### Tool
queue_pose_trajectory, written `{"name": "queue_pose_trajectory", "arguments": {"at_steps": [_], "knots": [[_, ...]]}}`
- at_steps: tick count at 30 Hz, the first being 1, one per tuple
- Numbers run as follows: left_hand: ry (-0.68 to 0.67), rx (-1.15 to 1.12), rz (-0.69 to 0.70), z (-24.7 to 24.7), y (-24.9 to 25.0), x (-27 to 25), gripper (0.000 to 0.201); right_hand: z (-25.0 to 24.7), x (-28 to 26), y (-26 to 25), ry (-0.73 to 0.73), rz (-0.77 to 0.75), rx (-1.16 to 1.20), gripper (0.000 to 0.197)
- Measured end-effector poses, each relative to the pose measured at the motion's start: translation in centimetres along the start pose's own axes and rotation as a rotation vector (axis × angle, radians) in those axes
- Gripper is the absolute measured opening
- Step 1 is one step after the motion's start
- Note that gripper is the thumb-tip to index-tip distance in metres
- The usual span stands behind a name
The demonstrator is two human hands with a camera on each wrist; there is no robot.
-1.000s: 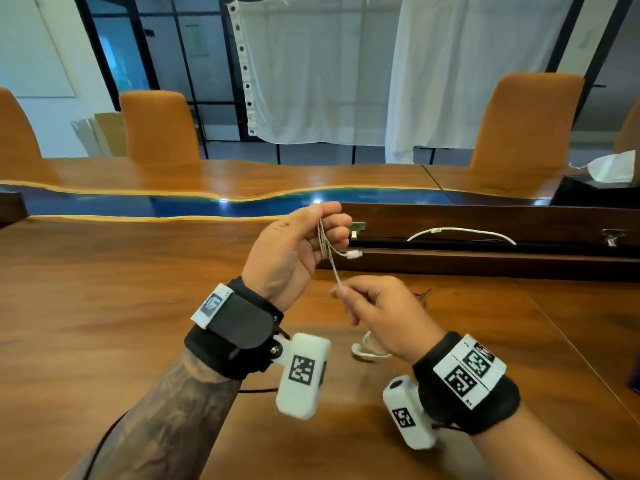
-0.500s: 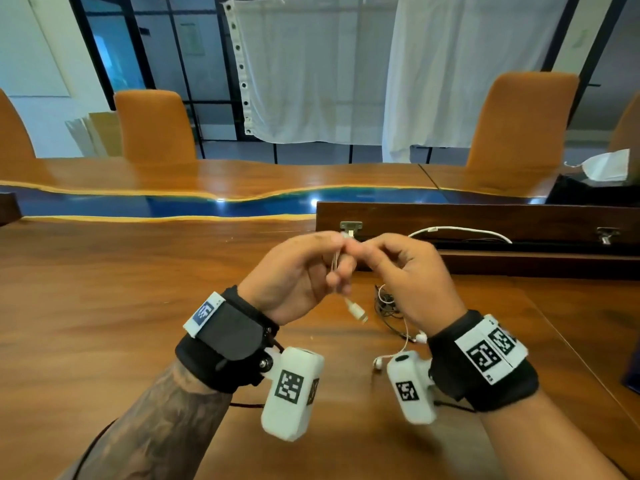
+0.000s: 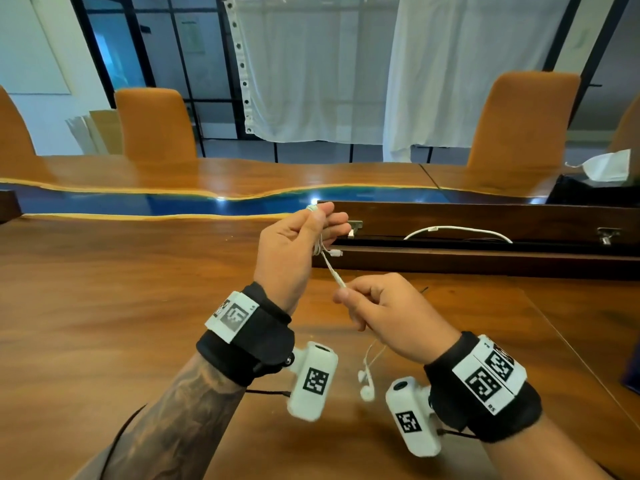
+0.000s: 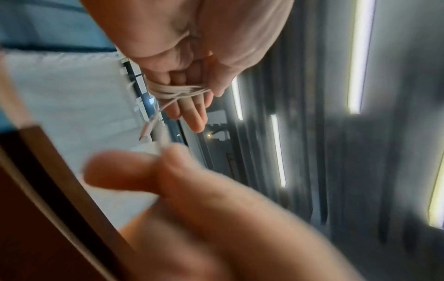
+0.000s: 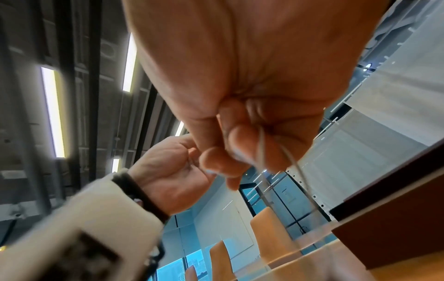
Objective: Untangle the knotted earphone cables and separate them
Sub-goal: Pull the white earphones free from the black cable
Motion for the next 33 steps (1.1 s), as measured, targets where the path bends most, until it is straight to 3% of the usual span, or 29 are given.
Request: {"name": "queue_pose_trajectory", "arguments": {"at_steps": [3, 7, 11, 14, 17, 20, 26, 29, 33], "knots": [[0.012, 0.356, 0.125, 0.1, -0.3, 0.3, 0.023, -0.1, -0.2, -1.2, -0.024, -0.062, -0.019, 0.025], [-0.231, 0.649, -0.011, 1.5, -2.4, -0.6, 0.034, -3.7, 0.1, -2.6, 0.148, -0.193, -0.19, 0.02], [-0.456, 0.411, -0.307, 2.4, -3.1, -1.8, 0.054, -6.1, 0.3, -2.4, 0.281, -0.246, -0.257, 0.013], [-0.618, -0.039, -0.449, 3.4, -2.2, -2.8, 0.04, -6.4, 0.3, -1.6, 0.397, -0.251, -0.075, 0.013], [-0.52, -0.442, -0.417, 3.6, -1.0, -2.5, 0.031, -3.5, 0.6, 0.1, 0.341, -0.159, 0.088, 0.02], [-0.335, -0.593, -0.38, 2.9, -1.5, -1.7, 0.032, 0.4, 0.4, 1.5, 0.204, -0.022, 0.177, 0.022], [-0.132, -0.395, -0.275, 1.2, -3.1, -1.3, 0.03, 2.4, 0.1, 2.3, 0.145, 0.04, 0.133, 0.019], [-0.08, -0.255, -0.207, 1.0, -3.3, -1.5, 0.025, 2.2, 0.1, 2.2, 0.159, 0.03, -0.036, 0.017], [-0.02, -0.286, -0.211, 0.2, -3.7, -1.0, 0.026, 1.5, -0.1, 1.1, 0.194, -0.083, -0.284, 0.017]]}}
Point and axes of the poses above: each hand's wrist, its own x-axis towards the middle knuckle, its own z-axis out of the palm, y = z × x, the point moved 8 cm from there along x, towards the middle knuckle, and after that the axes turned 15 degrees about -z, right-handed, at the moved point
